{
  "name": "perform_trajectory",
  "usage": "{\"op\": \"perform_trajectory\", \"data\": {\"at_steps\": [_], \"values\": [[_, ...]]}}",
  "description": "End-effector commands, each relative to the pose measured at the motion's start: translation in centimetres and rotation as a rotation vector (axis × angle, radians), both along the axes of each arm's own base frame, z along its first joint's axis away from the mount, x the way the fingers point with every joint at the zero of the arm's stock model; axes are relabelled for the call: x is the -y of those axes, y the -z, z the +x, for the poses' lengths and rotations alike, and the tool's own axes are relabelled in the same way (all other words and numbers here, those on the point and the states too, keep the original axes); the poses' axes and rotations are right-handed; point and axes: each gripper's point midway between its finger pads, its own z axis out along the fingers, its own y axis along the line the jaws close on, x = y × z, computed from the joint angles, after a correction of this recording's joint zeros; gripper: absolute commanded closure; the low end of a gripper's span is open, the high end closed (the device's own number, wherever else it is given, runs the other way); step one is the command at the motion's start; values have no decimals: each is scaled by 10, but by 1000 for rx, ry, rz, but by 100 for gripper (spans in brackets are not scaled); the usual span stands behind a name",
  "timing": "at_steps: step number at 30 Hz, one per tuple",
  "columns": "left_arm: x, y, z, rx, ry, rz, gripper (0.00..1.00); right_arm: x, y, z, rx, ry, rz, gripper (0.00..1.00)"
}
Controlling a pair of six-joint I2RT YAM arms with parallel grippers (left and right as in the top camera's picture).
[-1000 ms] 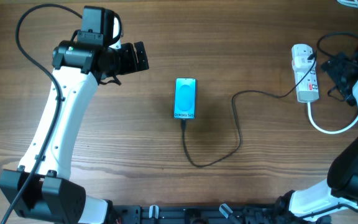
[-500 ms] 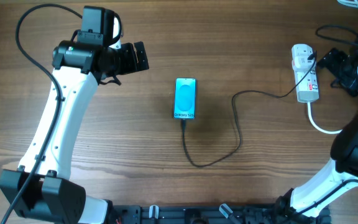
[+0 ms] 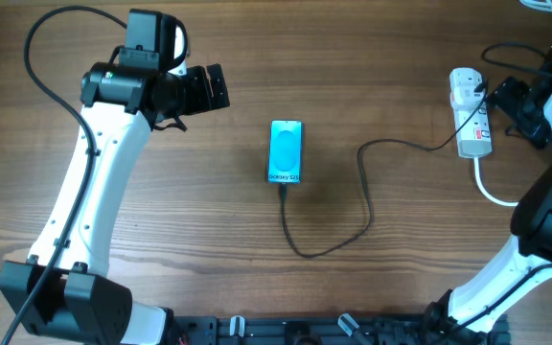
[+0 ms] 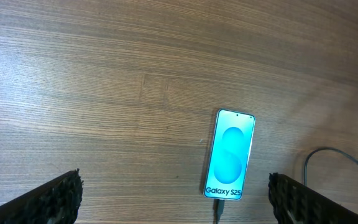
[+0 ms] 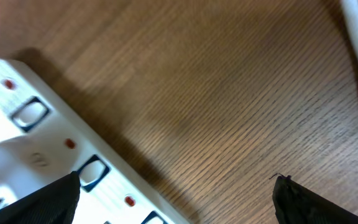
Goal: Plug charger to phone and switch on socket
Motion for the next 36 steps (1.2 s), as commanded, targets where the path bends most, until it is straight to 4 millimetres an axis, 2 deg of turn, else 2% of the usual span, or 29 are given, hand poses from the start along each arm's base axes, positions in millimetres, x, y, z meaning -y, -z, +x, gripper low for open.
{"op": "perform_trajectory", "data": {"at_steps": [1,8,13,16,25,30,36], "values": [[-3,2,1,-4,-16,5,0,4,24,-9,-49,-7,21,1],[-3,2,1,-4,-16,5,0,-2,24,6,7,-80,50,0],[-3,2,1,-5,-16,5,0,-5,31,2,-3,-92,55,0],[-3,2,1,-4,-16,5,0,-16,39,5,26,-138,97,0],[-3,2,1,-5,-16,5,0,-12,41,7,31,-146,73,0],[-3,2,1,-4,-16,5,0,-17,61,3,-5,-149,114,0],[-3,2,1,-5,-16,5,0,-23,62,0,-15,-179,137,0]]}}
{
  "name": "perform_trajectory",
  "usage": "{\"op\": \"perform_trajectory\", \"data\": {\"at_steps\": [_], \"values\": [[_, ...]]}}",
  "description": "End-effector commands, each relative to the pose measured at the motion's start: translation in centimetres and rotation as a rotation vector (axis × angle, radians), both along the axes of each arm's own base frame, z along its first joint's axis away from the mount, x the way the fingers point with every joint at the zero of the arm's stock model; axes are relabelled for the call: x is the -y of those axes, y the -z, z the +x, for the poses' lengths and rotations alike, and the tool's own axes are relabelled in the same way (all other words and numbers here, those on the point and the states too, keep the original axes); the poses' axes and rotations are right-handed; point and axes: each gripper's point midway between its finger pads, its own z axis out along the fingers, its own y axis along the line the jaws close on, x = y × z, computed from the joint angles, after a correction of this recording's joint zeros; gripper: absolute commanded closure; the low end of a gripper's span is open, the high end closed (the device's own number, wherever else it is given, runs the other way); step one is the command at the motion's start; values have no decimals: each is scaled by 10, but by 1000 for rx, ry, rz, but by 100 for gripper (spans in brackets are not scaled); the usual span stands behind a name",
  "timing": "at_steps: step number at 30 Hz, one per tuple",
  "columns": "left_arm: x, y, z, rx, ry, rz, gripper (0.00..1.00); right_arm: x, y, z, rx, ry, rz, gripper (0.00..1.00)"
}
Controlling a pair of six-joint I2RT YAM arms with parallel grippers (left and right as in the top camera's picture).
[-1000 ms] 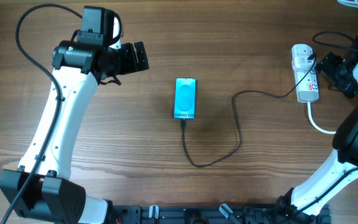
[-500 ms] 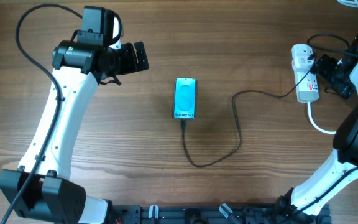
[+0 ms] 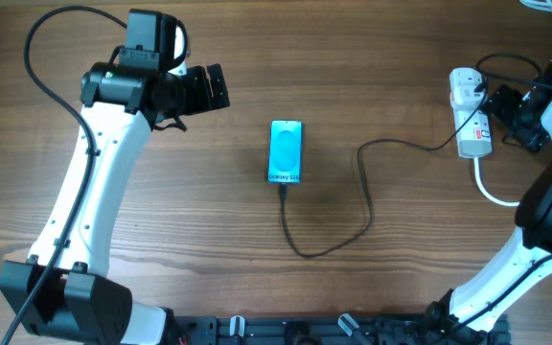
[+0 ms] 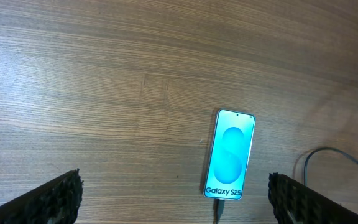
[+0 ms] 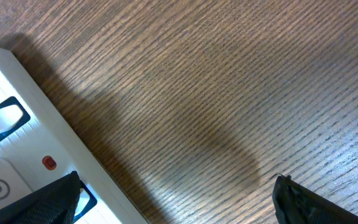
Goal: Plug charger to phone and switch on socket
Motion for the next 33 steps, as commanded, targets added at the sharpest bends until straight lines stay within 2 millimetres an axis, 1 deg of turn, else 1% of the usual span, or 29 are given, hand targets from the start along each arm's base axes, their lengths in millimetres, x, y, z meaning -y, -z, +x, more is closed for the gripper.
{"op": "perform_trajectory", "data": {"at_steps": [1,10,18,20,22,24,27,29,30,31,33], "values": [[-3,2,1,-4,-16,5,0,-25,27,-9,-65,-79,82,0],[-3,2,1,-4,-16,5,0,-40,27,-8,-49,-128,154,0],[-3,2,1,-4,-16,5,0,-41,26,-13,-65,-115,164,0],[-3,2,1,-4,-16,5,0,-32,21,-22,-96,-18,146,0],[-3,2,1,-4,-16,5,0,-25,4,-34,-117,45,120,0],[-3,2,1,-4,-16,5,0,-27,-20,-42,-109,82,128,0],[-3,2,1,-4,-16,5,0,-34,-63,-56,-84,81,117,0],[-3,2,1,-4,-15,5,0,-47,-94,-74,-85,76,132,0],[-3,2,1,-4,-16,5,0,-54,-104,-82,-88,70,141,1],[-3,2,1,-4,-16,5,0,-64,-120,-91,-83,59,141,0],[-3,2,1,-4,-16,5,0,-85,-144,-101,-36,43,147,0]]}}
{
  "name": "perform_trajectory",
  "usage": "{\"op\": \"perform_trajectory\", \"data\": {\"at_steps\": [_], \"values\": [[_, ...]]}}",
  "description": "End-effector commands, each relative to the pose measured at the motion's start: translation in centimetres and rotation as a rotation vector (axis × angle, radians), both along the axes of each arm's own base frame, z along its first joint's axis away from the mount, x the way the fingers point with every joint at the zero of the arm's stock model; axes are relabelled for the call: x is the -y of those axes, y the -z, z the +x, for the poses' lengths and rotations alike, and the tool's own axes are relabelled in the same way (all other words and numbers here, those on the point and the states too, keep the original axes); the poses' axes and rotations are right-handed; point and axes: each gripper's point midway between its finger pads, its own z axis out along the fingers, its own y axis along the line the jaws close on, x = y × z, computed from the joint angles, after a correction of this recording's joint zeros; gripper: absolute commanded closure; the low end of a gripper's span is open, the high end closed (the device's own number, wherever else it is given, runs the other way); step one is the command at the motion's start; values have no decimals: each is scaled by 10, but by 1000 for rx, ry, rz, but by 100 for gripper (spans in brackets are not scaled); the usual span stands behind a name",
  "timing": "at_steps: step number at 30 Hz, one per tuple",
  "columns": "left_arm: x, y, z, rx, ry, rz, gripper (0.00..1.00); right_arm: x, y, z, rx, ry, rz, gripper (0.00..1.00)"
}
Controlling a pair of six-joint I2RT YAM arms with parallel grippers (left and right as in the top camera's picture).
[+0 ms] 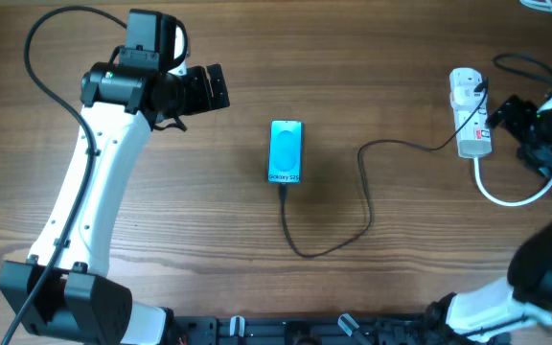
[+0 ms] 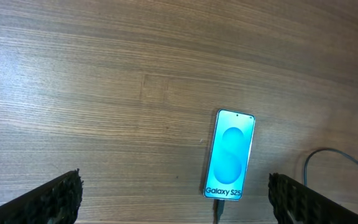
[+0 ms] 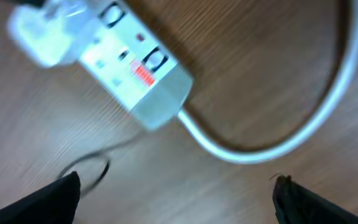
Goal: Plug charger to phone and switch on socket
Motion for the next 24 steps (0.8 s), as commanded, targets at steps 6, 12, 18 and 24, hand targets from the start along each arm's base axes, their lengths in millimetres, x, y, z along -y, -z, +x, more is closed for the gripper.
{"op": "perform_trajectory", "data": {"at_steps": [6,12,18,24], "values": [[-3,2,1,-5,-16,5,0,-110,-84,-38,261,-148,-22,0],[-3,2,1,-5,-16,5,0,-148,-132,-77,427,-264,-40,0],[-3,2,1,-5,-15,5,0,-159,-126,-131,335,-281,14,0],[-3,2,1,-5,-16,5,0,-159,-125,-132,328,-280,16,0]]}}
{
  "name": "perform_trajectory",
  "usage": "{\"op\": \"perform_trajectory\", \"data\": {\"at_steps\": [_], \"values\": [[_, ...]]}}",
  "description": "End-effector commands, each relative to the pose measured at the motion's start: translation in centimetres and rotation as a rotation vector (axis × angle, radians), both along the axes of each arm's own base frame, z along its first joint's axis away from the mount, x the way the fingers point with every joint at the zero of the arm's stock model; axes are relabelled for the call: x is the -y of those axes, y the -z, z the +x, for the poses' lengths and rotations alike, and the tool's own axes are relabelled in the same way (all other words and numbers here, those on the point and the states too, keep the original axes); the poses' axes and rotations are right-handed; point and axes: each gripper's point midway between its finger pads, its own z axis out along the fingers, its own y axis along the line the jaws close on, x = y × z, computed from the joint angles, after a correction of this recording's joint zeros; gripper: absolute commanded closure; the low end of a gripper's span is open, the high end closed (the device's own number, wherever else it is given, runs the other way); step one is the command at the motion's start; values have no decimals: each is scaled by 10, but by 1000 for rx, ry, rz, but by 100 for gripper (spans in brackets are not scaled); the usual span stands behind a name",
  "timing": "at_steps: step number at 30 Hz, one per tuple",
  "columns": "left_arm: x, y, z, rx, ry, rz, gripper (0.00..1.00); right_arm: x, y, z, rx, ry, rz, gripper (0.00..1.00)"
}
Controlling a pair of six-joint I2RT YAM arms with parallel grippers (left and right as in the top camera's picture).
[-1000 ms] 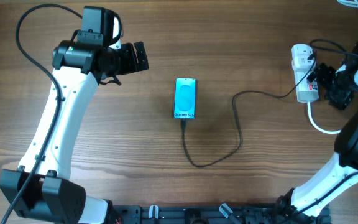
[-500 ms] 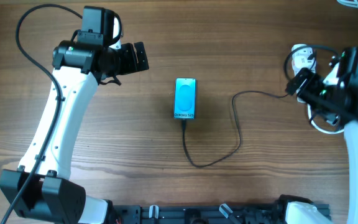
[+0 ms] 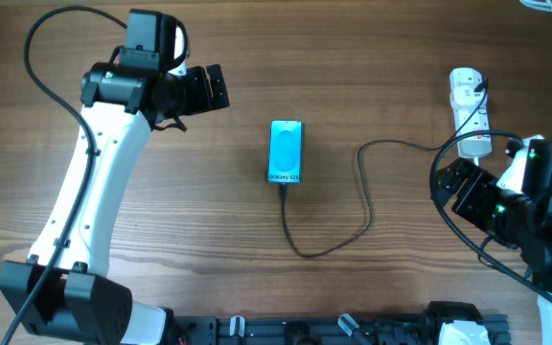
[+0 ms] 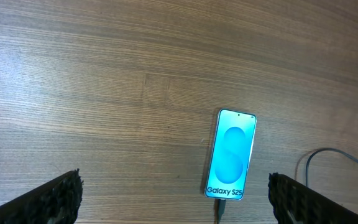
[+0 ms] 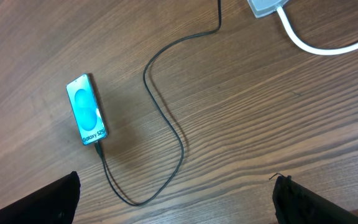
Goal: Plug charger to phone and switch on socket
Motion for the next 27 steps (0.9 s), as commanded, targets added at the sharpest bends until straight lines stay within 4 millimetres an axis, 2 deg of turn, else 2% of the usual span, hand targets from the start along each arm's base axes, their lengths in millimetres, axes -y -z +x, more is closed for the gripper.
{"op": "perform_trajectory", "data": {"at_steps": [1,11,13,15,18,21,24,27], "values": [[-2,1,2,-2,-14,1,0,-4,2,-1,-6,-8,16,0],[-2,1,2,-2,-14,1,0,1,5,6,-16,1,-9,0],[-2,1,2,-2,-14,1,0,5,-4,9,48,-13,-51,0],[-2,1,2,-2,-14,1,0,3,-27,10,188,-81,-103,0],[-2,1,2,-2,-14,1,0,0,-48,0,334,-141,-164,0],[-2,1,2,-2,-14,1,0,-1,-42,-8,402,-192,-211,0],[-2,1,2,-2,-14,1,0,-9,-24,-1,447,-280,-239,0],[-2,1,2,-2,-14,1,0,-20,-23,2,584,-361,-259,0]]}}
